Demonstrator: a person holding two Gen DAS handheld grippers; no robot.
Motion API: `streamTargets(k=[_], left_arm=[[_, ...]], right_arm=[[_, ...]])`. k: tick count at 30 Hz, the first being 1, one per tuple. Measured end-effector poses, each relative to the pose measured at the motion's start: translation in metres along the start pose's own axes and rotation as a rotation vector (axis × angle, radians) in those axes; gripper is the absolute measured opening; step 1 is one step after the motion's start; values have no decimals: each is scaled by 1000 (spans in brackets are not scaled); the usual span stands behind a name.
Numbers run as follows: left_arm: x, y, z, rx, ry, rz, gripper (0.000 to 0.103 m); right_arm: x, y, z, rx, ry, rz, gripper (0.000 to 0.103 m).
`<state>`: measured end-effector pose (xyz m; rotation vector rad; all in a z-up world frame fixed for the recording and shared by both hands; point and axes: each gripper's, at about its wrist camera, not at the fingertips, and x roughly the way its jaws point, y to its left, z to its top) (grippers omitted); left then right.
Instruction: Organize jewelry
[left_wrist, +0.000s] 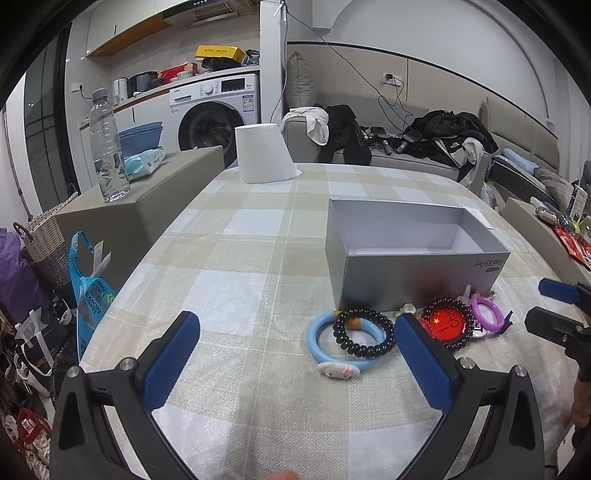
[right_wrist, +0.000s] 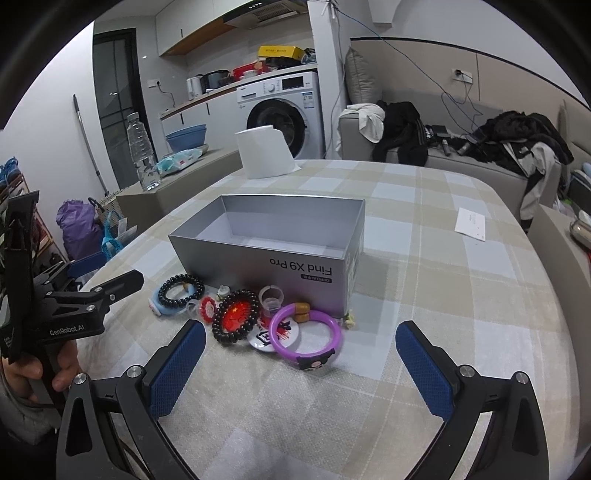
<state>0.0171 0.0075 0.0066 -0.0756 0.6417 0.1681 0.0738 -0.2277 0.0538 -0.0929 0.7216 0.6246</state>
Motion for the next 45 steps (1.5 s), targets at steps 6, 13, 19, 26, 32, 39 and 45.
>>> streamTargets(k=[6,13,19,26,32,39,45], left_arm=[[4,-2,-2,12,18,-18,102],[7,-4,-5,29,38,-14,102],[9,-6,-6,47,52,-32,102],[11,-8,-6,69,63,-89,93],[11,-10,-7,84,75,-109,92],[13,-11,-8,93,86,-113,92],[18,-11,-7,101,117,-105,92]], right_arm=[[11,-7,0,33,66,47,86],[23,-6,-7,30,130,38,67],[27,-9,-7,42,138,20,67],[42,-8,-3,35,171,2,67],[47,-2,-2,-3,171,-28,67],[42,2,-5,-24,157,-26,51],[22,-2,-6,4,94,3,51]])
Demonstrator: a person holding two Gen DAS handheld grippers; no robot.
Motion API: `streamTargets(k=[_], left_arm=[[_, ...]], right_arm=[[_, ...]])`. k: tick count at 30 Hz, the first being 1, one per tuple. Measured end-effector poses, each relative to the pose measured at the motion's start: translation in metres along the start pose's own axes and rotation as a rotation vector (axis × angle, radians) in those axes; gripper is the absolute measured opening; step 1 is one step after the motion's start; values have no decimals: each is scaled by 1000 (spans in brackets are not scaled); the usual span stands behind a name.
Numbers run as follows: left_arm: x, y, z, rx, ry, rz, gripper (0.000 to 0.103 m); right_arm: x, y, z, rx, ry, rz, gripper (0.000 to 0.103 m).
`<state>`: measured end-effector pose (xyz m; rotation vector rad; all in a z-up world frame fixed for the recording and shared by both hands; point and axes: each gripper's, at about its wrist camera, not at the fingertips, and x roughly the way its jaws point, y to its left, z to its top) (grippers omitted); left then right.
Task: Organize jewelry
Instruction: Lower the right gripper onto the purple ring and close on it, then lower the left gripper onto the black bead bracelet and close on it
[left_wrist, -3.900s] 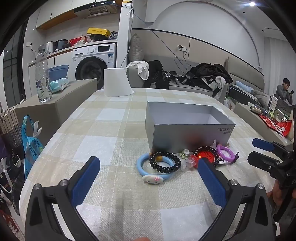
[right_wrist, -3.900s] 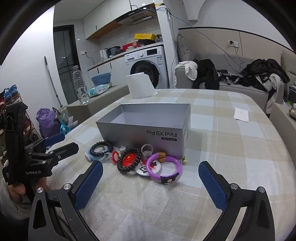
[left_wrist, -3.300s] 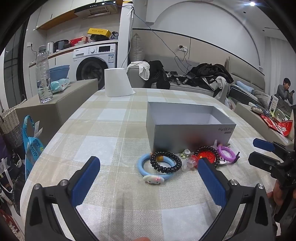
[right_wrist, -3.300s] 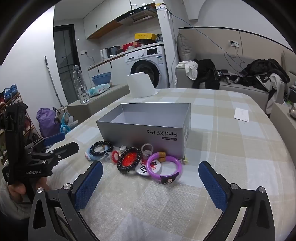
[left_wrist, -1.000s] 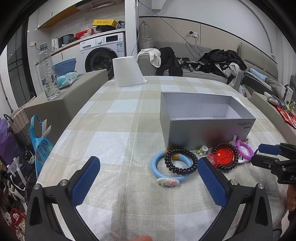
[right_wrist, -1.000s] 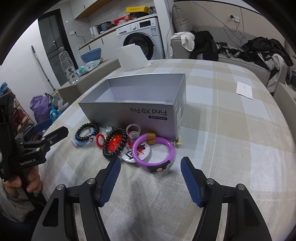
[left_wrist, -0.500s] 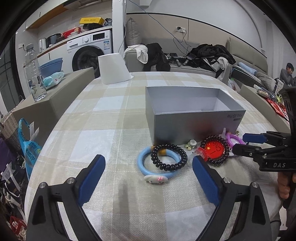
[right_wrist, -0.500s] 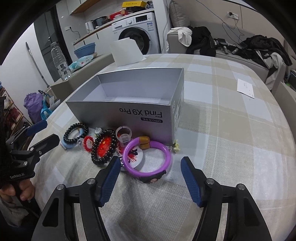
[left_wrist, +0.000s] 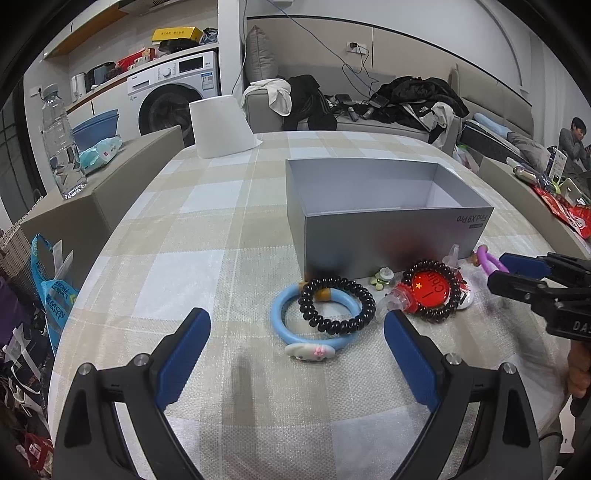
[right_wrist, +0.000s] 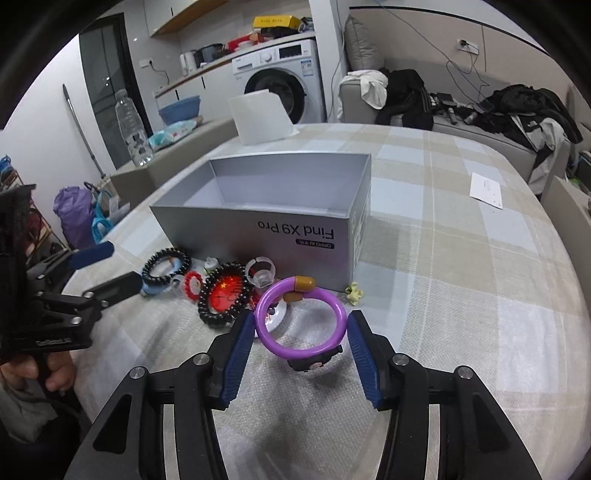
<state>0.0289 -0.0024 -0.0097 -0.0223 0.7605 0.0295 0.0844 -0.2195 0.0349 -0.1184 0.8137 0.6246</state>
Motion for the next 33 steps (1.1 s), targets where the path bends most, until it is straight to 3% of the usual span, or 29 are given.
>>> streamTargets(k=[7,14,23,25,28,33], left_arm=[[3,-8,2,44,14,3,92],[12,-15,6,99,53,0,64],[17,-24,7,165,80,-4,64],[16,-25,7,167,79,-9,59],[16,-25,7,174,82,-17,43],[15,-26,6,180,91,-23,43]], right_arm=[[-3,4,0,-2,-17,45,51],[-6,3,1,3,-22,59,51],[-8,-1,1,12,-26,62,51],[-8,-1,0,13,-25,63,51],[-9,-2,0,12,-26,64,51],[-10,-1,1,11,-27,64,51]])
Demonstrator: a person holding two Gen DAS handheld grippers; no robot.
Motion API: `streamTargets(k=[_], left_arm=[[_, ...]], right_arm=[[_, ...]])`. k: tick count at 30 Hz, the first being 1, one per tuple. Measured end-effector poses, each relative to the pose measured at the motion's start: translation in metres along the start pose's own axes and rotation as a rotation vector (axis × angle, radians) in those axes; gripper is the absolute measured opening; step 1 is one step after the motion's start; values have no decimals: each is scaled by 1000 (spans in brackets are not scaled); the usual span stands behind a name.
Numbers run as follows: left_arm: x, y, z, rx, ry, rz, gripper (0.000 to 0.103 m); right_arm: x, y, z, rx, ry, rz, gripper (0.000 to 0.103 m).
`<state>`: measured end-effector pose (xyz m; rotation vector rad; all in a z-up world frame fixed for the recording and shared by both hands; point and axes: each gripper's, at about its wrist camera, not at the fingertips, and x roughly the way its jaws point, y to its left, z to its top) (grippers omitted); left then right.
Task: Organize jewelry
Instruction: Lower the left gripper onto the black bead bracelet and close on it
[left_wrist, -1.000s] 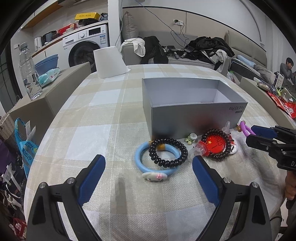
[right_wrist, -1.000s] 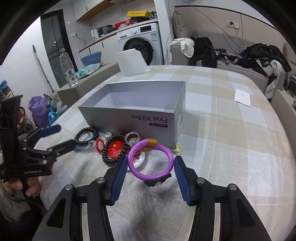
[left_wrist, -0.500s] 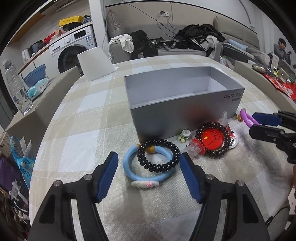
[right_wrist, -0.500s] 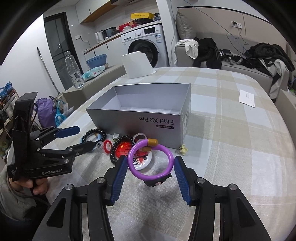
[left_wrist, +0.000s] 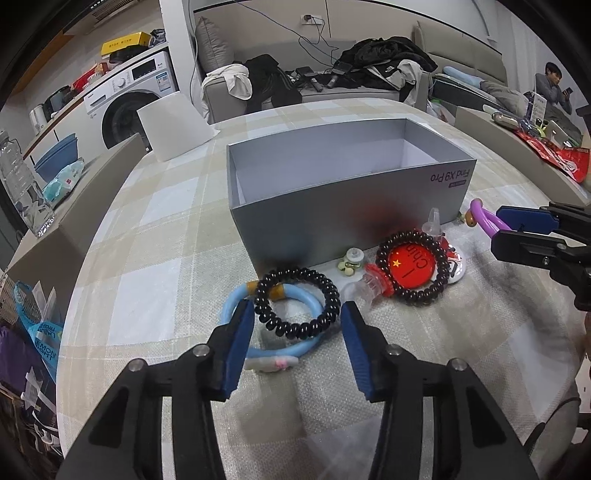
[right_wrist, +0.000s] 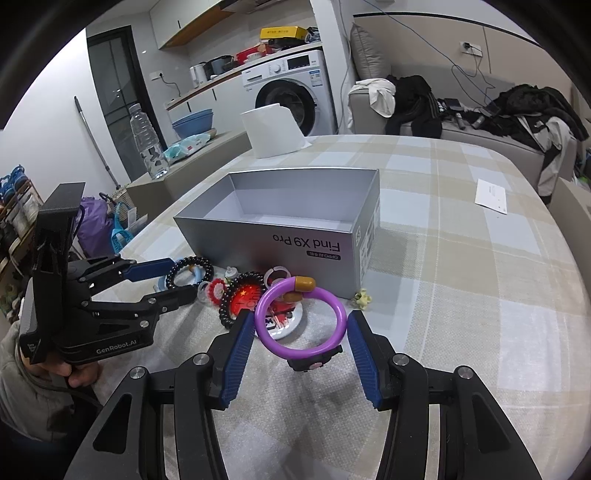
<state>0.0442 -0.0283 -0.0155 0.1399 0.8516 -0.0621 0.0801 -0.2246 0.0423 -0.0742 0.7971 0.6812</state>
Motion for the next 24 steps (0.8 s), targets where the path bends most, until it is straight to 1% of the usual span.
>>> streamTargets(k=[5,9,12,24], left_arm=[[4,-2,1,7,5,4,43],[1,-1,1,7,-4,-9,33],[-2,-1,0,2,-15,-15,29],[-23,10,-9,-53,-70,-11,28]], right_arm=[[0,1,0,-1,2,1,51],[-1,2,-1,-4,2,4,51],[-1,2,-1,-4,2,3,51],[-4,2,-2,-2,-5,6,51]])
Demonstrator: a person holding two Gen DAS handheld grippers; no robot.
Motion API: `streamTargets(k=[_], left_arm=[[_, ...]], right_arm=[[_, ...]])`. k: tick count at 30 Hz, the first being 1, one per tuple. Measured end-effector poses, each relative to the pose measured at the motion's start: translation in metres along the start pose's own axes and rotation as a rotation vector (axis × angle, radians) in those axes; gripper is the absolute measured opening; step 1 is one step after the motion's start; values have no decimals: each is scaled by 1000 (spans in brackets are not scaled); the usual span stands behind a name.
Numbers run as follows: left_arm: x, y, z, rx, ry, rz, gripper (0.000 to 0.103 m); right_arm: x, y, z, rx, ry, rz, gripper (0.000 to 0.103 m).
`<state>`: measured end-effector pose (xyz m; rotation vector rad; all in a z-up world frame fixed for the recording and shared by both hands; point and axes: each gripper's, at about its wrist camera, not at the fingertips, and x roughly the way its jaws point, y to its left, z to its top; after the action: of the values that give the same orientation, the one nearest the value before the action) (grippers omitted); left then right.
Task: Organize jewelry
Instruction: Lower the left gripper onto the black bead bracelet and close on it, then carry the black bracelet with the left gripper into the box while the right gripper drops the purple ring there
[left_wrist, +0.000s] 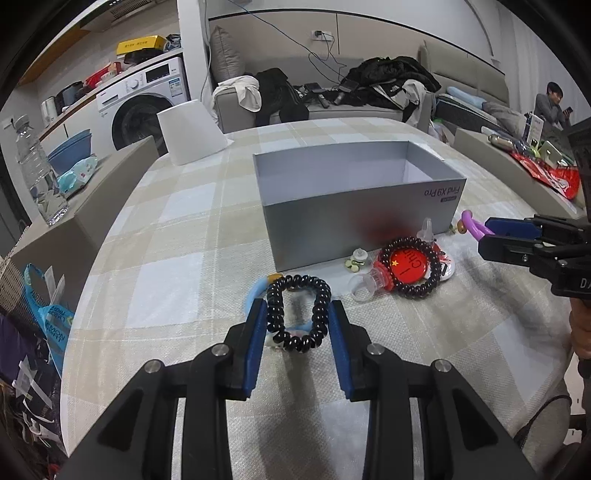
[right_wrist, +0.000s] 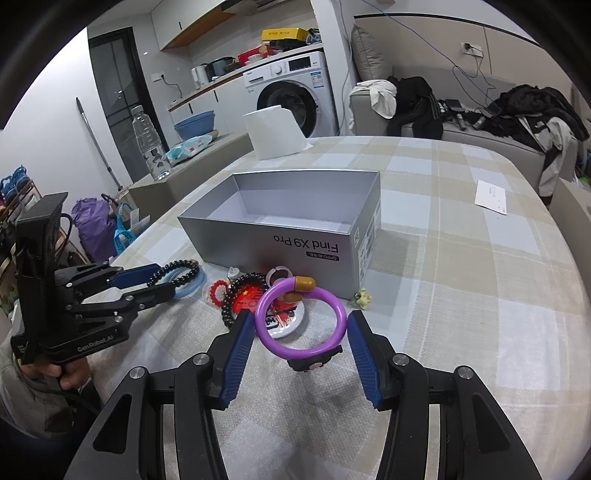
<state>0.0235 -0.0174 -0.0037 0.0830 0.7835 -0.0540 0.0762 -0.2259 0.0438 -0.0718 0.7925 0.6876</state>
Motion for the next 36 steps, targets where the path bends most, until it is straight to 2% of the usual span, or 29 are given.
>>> streamTargets(k=[8,15,25,31,36], left_arm=[[-11,2,4,-15,-49,-8,28],[-29,5,14,-47,-137,-6,28],[-32,7,43,-56,-244,-9,28],[-10,9,57,-62,-244,9,28],[6,13,66,-74,-235,20,28]], right_arm=[[-1,0,1,-4,-6,5,51],[-9,0,6,6,-43,21,51],[-19,5,35,6,-117,29,51],[-10,6,59,3,-133,35,51],[10,4,76,5,-113,31,51]])
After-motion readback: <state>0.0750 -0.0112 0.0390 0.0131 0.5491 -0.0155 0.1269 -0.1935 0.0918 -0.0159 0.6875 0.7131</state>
